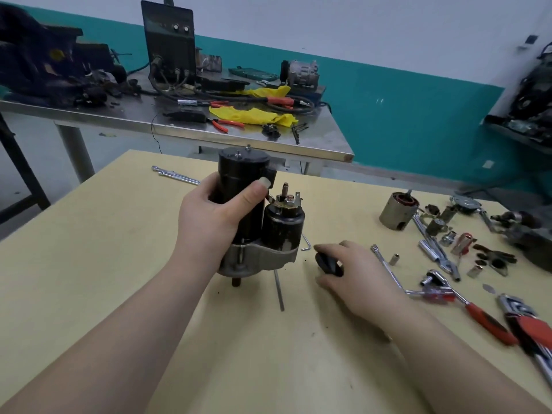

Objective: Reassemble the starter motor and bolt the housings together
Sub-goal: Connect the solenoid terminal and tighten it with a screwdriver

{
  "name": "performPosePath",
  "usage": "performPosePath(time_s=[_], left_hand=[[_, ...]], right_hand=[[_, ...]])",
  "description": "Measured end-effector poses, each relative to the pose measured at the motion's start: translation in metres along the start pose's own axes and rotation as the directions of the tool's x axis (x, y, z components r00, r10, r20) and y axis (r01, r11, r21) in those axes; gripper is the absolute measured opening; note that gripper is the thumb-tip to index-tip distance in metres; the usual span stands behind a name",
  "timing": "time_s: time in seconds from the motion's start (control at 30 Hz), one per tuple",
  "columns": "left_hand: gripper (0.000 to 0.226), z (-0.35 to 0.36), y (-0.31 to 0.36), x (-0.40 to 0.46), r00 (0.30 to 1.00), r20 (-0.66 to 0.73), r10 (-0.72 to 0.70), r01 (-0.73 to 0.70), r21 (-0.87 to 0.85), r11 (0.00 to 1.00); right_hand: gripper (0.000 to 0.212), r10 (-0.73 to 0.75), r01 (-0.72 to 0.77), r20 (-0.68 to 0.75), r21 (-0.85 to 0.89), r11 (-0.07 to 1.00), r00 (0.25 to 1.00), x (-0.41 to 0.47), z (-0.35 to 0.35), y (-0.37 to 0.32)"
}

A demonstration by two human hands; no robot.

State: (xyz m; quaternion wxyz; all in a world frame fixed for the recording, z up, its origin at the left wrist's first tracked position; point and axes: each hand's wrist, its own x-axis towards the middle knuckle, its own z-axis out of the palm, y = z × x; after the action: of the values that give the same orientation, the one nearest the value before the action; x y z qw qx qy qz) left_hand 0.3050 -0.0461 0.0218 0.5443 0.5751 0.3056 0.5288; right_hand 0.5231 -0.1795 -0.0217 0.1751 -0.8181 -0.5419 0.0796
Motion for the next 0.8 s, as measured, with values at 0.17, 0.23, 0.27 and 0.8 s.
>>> performPosePath(time_s=[0.17,0.23,0.27,0.8], left_hand=[[0.064,0.001,-0.004,0.000,0.993,-0.044,-0.106,0.103,-0.069,0.992],[0.065,-0.001,-0.006,0.000,0.988,-0.061,-0.138,0.132,-0.099,0.986],[0.066,-0.001,-0.006,0.001,0.986,-0.070,-0.151,0.142,-0.117,0.983],[0.088,-0.038,0.006,0.005,0.911,-0.035,-0.412,0.388,0.413,0.824]], right_hand=[[0.046,-0.056,0.054,-0.086,-0.027,0.998,0.995,0.000,0.016,0.004],[0.042,-0.069,0.061,-0.087,-0.093,0.994,0.994,0.000,0.018,0.003],[0.040,-0.088,0.072,-0.082,-0.184,0.980,0.993,0.000,0.018,0.001],[0.053,-0.103,0.113,-0.048,0.558,0.822,0.993,-0.005,0.020,-0.110]])
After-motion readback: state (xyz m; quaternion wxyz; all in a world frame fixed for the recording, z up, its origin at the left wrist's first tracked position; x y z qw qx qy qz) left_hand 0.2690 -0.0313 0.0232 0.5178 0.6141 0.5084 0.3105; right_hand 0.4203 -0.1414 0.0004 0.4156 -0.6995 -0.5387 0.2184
